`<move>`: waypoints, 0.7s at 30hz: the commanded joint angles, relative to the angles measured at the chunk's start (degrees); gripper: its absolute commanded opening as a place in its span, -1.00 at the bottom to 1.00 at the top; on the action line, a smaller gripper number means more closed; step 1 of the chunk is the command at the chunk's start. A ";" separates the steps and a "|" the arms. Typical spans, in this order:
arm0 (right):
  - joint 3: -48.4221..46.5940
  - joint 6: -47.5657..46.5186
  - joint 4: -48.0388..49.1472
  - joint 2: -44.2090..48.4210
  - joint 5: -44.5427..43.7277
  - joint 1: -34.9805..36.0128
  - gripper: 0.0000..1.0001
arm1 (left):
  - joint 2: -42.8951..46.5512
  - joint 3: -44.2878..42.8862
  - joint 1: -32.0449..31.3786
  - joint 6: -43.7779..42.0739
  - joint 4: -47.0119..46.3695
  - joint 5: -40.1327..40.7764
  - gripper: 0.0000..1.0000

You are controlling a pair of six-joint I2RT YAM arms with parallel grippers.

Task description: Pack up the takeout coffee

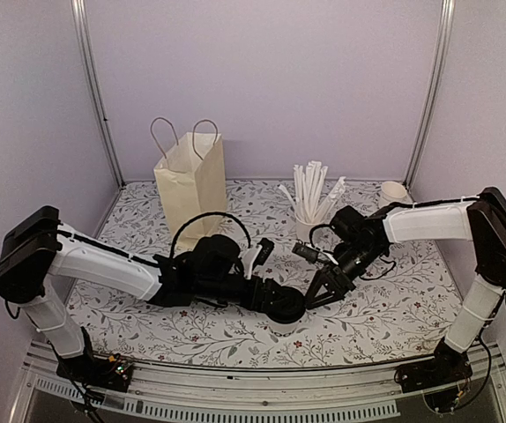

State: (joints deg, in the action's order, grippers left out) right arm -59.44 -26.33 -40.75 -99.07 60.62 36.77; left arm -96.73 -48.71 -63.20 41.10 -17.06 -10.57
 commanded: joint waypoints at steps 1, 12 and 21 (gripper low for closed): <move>-2.72 -0.62 -2.62 -2.59 7.22 -0.66 -0.08 | -3.84 2.98 -0.23 -0.73 3.58 -0.78 0.32; -1.56 6.65 3.61 -9.13 -3.28 -2.28 -0.51 | -5.42 4.18 0.01 -0.61 1.13 -2.26 0.26; 0.99 11.72 6.28 -13.00 -26.00 -1.72 -0.65 | -6.93 5.23 0.49 -0.40 -0.16 -2.31 0.24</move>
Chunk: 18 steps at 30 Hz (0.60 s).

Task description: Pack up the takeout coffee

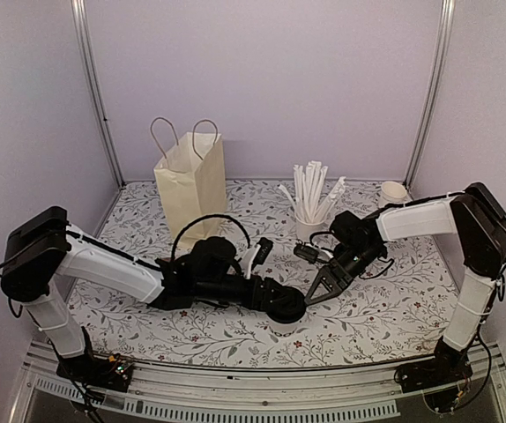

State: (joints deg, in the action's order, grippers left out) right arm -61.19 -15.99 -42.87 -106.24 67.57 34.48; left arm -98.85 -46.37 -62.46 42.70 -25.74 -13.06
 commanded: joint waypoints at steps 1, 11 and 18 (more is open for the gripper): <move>2.58 1.00 8.18 -4.94 -31.79 0.59 -0.64 | -4.79 2.53 -0.26 -2.32 8.55 0.22 0.24; -2.00 -9.62 1.17 14.46 -19.45 0.59 0.04 | 1.16 -4.98 -0.36 -10.88 14.15 4.02 0.46; -6.39 -12.16 -2.92 18.73 -20.30 0.59 0.20 | 7.44 -9.70 -0.30 -15.28 16.65 8.20 0.62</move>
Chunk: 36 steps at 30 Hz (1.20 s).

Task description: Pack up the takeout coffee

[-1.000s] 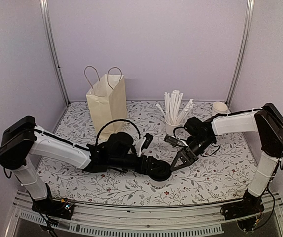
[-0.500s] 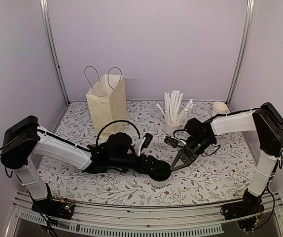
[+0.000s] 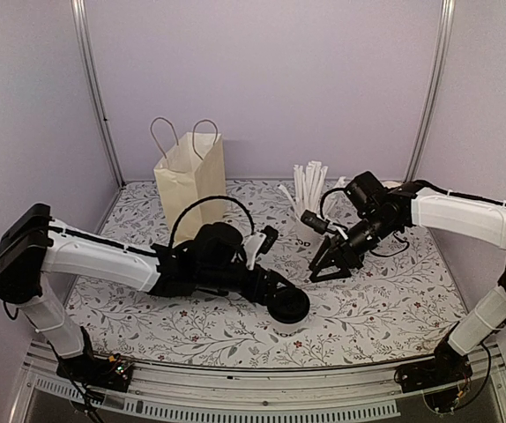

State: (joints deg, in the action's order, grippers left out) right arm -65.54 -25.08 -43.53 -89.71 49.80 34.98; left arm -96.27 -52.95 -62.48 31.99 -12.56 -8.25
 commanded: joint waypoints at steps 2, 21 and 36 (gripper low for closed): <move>-2.22 -4.04 -2.19 3.86 -3.61 0.49 0.24 | 7.35 -3.68 -0.33 -5.52 3.76 4.00 0.64; -9.73 -18.03 -3.08 -2.31 -29.63 20.49 0.80 | 17.24 -3.52 20.48 -25.46 17.02 5.59 0.79; -10.47 -17.60 -4.35 -7.37 -31.02 23.37 0.67 | 19.66 2.04 34.58 -17.35 8.33 -13.02 0.62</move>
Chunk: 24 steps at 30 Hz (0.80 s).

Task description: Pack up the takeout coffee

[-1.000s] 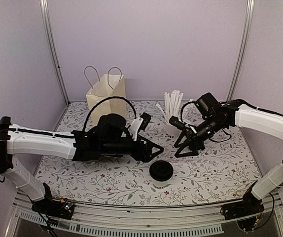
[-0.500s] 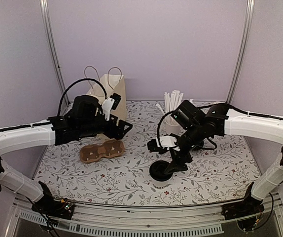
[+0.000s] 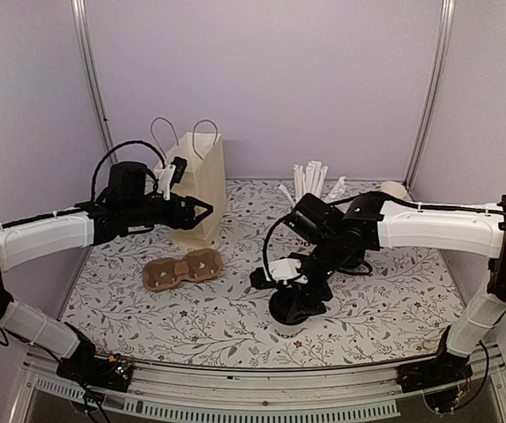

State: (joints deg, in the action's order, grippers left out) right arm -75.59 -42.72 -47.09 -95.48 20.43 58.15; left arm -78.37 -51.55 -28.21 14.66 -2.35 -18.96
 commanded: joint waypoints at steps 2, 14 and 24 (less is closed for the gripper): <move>-0.22 0.46 -0.56 -1.64 -2.47 0.21 0.67 | 1.81 0.74 0.40 -0.18 -1.87 -2.22 0.62; 3.61 1.06 -0.83 2.64 -5.63 -0.70 0.36 | 1.07 0.62 0.72 -0.73 -1.69 -2.32 0.61; 7.71 0.96 -6.17 17.13 0.41 -22.74 0.31 | 1.53 0.40 1.72 -1.18 -1.17 -2.06 0.60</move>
State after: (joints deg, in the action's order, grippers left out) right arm -70.39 -41.60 -50.28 -84.53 18.72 43.62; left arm -77.49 -51.55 -27.55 14.48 -2.85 -20.58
